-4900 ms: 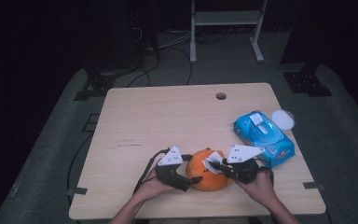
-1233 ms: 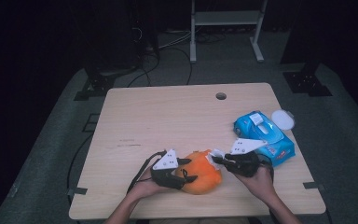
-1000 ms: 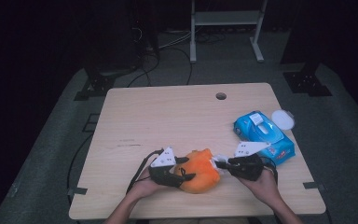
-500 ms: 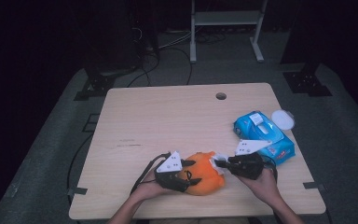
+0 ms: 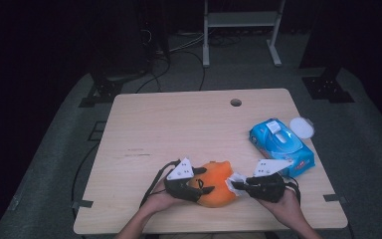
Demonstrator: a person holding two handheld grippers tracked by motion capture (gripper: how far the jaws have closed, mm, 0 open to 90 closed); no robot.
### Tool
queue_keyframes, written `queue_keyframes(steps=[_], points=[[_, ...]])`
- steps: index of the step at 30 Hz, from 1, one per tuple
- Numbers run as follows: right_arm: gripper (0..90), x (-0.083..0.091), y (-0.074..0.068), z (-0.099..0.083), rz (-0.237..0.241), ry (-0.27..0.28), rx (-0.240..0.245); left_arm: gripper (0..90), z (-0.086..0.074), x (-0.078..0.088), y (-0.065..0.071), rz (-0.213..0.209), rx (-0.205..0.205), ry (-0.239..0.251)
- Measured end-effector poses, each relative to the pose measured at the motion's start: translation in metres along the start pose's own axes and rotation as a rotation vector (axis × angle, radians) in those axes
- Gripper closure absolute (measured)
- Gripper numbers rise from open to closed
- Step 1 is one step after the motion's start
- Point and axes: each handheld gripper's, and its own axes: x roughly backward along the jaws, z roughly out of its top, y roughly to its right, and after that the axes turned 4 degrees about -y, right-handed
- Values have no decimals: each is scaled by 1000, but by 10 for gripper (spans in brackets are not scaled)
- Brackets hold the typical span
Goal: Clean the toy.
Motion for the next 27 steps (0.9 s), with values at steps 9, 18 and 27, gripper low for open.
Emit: queue_keyframes(steps=[9, 18, 27], points=[[865, -10, 21, 18, -20, 39, -37, 360, 4, -4, 13, -18, -100, -14], [864, -10, 19, 8, -14, 23, -41, 184, 5, 5, 0, -13, 45, 24], [865, -3, 15, 13, -5, 33, -22, 357, 7, -3, 12, -43, -71, -10]])
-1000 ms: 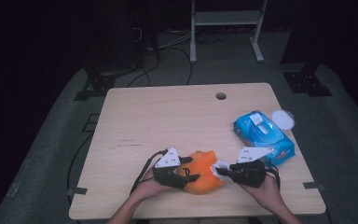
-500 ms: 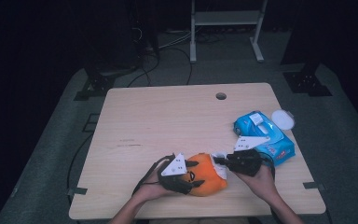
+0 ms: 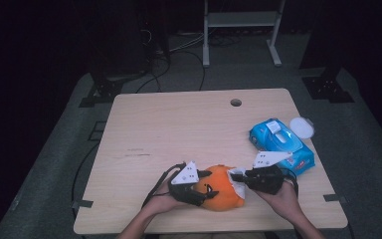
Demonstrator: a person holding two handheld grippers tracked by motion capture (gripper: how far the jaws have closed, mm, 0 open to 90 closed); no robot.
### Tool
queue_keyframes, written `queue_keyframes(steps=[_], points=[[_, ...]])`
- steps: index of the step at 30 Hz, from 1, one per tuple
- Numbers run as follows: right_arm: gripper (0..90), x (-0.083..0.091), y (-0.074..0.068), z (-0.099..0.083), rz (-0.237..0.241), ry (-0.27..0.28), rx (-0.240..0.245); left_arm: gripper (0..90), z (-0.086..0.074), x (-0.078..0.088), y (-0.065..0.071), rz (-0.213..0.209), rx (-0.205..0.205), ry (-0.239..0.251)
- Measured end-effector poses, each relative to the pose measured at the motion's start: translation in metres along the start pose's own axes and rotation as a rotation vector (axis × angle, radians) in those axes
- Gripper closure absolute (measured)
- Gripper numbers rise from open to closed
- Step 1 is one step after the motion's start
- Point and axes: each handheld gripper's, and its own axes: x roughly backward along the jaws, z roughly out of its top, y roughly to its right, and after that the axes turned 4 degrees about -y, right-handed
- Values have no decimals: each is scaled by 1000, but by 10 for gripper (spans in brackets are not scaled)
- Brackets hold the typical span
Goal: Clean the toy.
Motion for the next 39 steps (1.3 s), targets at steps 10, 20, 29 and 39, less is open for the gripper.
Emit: queue_keyframes(steps=[10, 20, 29, 39], points=[[865, -4, 8, -6, -11, 4, -26, 219, -1, 5, -7, 14, 72, 22], [865, -2, -13, 12, 20, 39, 43, 311, 0, -1, -1, 15, 41, -17], [863, -5, 2, -1, 21, 16, -7, 336, -8, 3, -2, 6, 60, -13], [770, 4, -1, -2, 19, 11, 15, 321, -8, 2, -2, 7, 71, -13]])
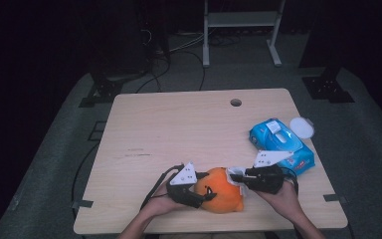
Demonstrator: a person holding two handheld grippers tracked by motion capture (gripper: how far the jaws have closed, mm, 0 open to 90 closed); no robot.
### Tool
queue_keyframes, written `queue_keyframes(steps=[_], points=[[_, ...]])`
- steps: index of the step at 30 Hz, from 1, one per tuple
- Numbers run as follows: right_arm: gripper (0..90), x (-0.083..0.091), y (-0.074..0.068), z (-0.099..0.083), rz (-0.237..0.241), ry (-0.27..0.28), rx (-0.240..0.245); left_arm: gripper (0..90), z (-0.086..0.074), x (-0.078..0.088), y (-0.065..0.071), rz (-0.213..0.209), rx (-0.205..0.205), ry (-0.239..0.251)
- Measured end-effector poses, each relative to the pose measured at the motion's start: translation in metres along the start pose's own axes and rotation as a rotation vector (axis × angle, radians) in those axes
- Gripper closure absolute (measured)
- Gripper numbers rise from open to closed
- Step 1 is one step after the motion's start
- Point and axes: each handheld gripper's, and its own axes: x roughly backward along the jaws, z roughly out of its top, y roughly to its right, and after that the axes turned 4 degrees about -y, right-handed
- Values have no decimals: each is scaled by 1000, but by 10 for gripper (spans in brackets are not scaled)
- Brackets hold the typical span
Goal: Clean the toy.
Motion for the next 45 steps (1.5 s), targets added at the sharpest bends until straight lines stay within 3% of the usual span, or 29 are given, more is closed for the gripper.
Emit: queue_keyframes(steps=[8, 10, 12, 15, 17, 20, 23, 28, 29, 31, 32, 34, 39, 42, 45], points=[[766, 5, -9, -5, -24, -33, 40, 317, 3, -1, 3, 8, -22, -5], [828, 1, -11, -4, -21, -47, 53, 318, 5, -3, 5, 7, -40, -7], [856, -3, -12, 0, -34, -54, 74, 318, 6, -4, 7, 8, -49, -9], [859, -6, -15, 14, -13, -11, 81, 323, 6, -4, 9, 2, -61, -7], [860, -10, -16, 20, -20, -12, 98, 324, 5, -3, 9, 3, -58, -12], [861, -16, -13, 18, -32, -43, 107, 329, 0, 0, 6, -4, -32, -8], [861, -11, -6, 8, -31, -33, 66, 323, 0, 1, 4, -15, -22, -7], [862, -6, -5, -5, -17, -30, 46, 153, 11, 5, 0, -44, 54, 42], [862, -5, -6, -7, -17, -31, 47, 127, 12, 4, -1, -23, 63, 34], [862, -4, -8, -9, -13, -26, 53, 103, 10, 1, -6, -36, 108, 23], [862, -3, -8, -9, -17, -27, 62, 108, 8, -2, -7, -40, 131, 8], [862, -2, -9, -7, -24, -30, 67, 150, 7, -6, -7, -52, 140, -9], [863, -6, -15, 7, -25, -21, 99, 364, 11, -3, -2, -1, 59, -4], [864, -11, -18, 18, -20, -3, 125, 398, 15, 0, 1, 53, 7, 22], [863, -14, -15, 27, -20, 33, 123, 405, 20, 3, 3, 152, -49, 48]])
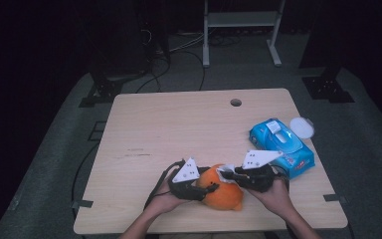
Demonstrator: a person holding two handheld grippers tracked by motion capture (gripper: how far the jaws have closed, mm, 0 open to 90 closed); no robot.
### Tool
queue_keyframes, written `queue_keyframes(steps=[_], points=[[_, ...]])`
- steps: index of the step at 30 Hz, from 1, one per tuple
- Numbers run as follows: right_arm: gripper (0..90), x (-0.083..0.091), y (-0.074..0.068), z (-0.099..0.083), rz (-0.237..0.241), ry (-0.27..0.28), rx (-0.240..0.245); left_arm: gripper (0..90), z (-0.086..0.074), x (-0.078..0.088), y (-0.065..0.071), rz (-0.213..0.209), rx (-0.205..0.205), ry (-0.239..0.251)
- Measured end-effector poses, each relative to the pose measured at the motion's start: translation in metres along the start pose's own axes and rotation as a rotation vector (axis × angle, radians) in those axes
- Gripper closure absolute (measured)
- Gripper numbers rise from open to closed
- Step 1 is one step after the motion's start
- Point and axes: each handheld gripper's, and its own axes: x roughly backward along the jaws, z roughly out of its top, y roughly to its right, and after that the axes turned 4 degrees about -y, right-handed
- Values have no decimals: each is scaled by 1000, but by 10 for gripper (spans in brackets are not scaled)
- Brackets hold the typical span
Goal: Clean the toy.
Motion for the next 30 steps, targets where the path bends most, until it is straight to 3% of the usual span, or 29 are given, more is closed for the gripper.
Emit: queue_keyframes(steps=[2, 4, 8, 9, 11, 12, 17, 19, 22, 25, 30], points=[[864, -3, 6, 2, 6, 11, -19, 395, -1, -1, -1, 12, -8, -4], [864, -8, 11, 0, 7, -1, -30, 355, -5, -2, -4, -7, 19, -5], [865, -13, 10, -12, -1, -35, -33, 120, -10, -2, -15, -43, 153, -18], [865, -12, 10, -14, -3, -33, -36, 101, -12, -3, -17, -59, 181, -25], [865, -9, 10, -17, -2, -32, -43, 141, -15, -5, -21, -95, 237, -38], [865, -7, 10, -18, -4, -36, -44, 185, -16, -6, -21, -101, 238, -33], [864, -2, 2, -11, -38, -33, 1, 312, -10, -5, -9, -73, 125, -25], [865, -1, -5, -4, -35, -17, 34, 329, -5, -5, 0, -57, 38, -27], [865, -4, -12, 6, -17, 2, 57, 349, -3, -6, 9, -42, -27, -39], [865, -6, -8, 8, -19, -3, 54, 355, -8, -4, 6, -44, -22, -48], [865, -4, 5, -8, -37, -23, 4, 327, -15, -2, 2, -72, 19, -45]])
